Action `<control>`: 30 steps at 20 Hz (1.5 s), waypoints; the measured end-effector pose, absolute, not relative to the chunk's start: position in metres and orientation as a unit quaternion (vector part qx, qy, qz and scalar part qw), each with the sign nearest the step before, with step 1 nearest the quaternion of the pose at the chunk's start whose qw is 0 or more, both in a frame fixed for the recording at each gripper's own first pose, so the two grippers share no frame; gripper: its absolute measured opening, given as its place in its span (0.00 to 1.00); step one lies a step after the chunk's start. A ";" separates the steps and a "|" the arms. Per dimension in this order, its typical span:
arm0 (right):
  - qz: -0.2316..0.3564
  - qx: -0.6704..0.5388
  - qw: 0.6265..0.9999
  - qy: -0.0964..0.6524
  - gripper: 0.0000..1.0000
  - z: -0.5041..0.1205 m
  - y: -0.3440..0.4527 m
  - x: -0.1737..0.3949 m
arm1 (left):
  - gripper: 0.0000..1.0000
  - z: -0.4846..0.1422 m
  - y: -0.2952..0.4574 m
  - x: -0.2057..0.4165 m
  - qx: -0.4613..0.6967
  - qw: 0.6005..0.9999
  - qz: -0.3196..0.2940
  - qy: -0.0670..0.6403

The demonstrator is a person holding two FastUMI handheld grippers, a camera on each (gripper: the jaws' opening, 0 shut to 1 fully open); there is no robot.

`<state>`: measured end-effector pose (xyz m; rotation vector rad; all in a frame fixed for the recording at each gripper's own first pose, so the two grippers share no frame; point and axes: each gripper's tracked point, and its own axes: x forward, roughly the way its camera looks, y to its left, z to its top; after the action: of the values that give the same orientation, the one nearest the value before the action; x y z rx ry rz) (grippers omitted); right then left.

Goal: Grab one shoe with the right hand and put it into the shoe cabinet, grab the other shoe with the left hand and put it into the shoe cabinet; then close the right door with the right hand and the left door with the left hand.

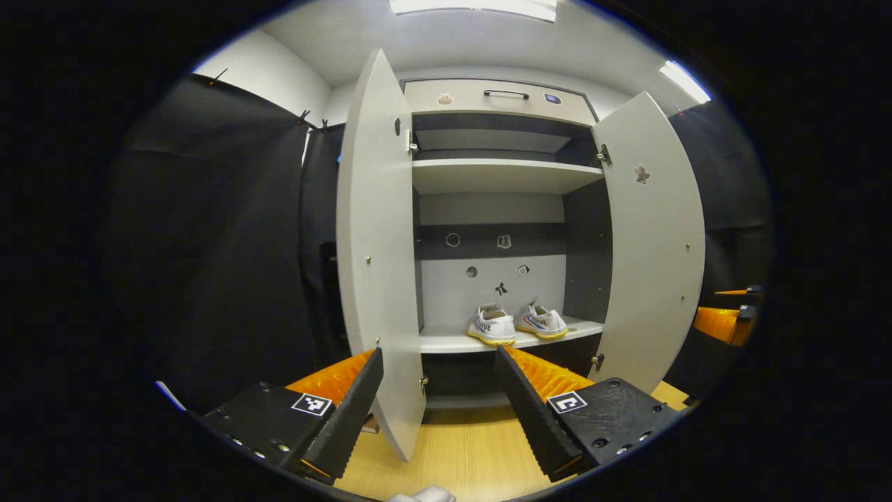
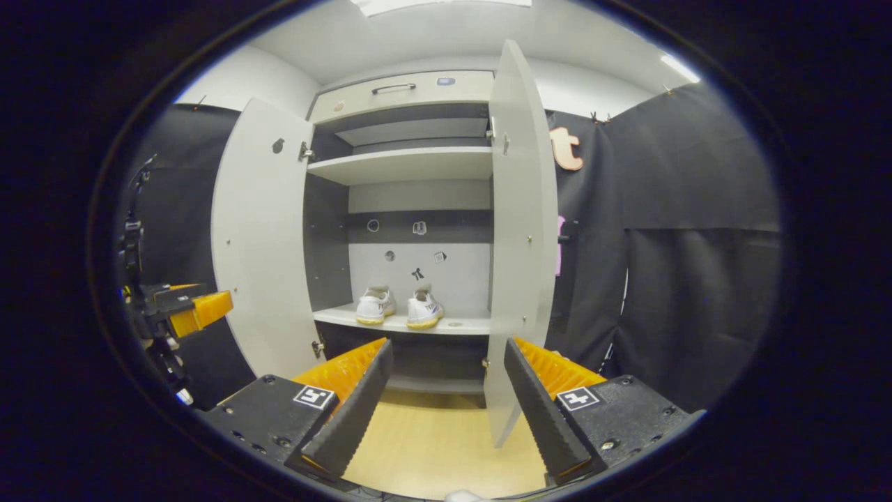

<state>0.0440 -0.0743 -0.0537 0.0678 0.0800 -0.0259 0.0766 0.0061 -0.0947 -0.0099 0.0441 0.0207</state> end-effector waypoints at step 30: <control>-0.073 -0.005 0.997 0.020 0.94 -0.006 -0.239 0.133 | 0.96 -0.109 -0.048 0.051 -0.020 0.999 0.027 0.042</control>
<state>0.1328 -0.2394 -0.0060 -0.0107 0.0408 -0.1467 0.0506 -0.0482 -0.1091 -0.0407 0.0844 0.0539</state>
